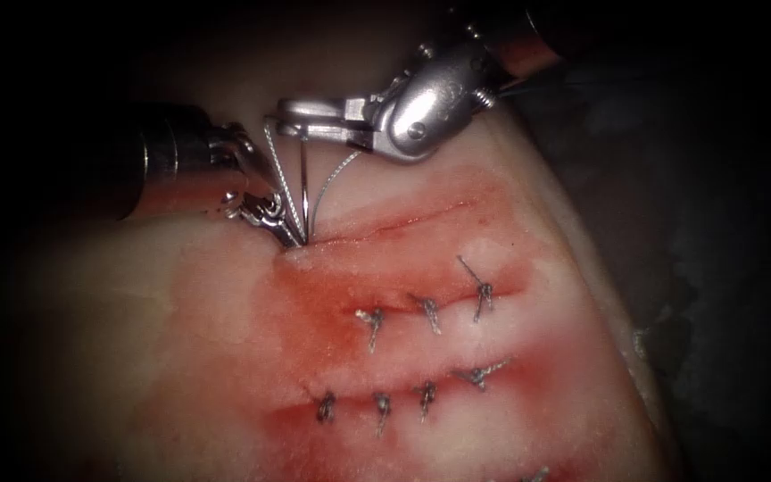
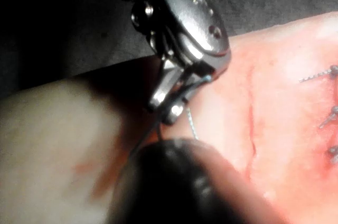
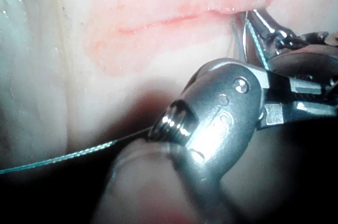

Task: Wound Closure
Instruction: Insert the needle into the bottom half of the tissue using the right gripper

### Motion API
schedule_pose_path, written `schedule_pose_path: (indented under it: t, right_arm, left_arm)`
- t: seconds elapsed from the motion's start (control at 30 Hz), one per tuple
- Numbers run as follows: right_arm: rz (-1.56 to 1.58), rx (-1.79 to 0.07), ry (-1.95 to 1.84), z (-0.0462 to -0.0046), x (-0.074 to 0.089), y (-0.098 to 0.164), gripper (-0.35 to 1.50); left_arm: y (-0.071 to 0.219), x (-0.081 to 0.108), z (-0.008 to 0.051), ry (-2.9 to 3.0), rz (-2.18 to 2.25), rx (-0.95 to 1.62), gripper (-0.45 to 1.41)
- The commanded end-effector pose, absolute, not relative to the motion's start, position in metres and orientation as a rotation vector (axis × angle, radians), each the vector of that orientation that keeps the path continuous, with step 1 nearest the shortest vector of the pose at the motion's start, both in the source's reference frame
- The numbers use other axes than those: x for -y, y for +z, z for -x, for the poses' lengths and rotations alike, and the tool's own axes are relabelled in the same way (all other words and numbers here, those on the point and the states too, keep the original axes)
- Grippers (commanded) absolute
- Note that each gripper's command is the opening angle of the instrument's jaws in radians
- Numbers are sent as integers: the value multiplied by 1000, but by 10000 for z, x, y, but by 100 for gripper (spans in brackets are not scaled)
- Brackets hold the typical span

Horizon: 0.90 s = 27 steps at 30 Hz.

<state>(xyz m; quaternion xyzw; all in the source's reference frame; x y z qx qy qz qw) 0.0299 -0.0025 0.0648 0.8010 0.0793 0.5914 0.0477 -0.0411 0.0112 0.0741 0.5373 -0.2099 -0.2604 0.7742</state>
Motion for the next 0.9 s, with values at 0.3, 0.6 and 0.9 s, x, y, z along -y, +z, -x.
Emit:
schedule_pose_path:
  t: [0.3,0.6,0.9]
  right_arm:
    - [-2464,-206,1816,-306,25,654,-35]
    - [-2490,-168,1829,-303,23,653,-35]
    - [-2507,-132,1844,-301,22,651,-35]
  left_arm:
    - [744,-120,416,-562,-1162,457,-45]
    - [744,-120,416,-561,-1162,457,-45]
    - [743,-120,415,-559,-1163,457,-45]
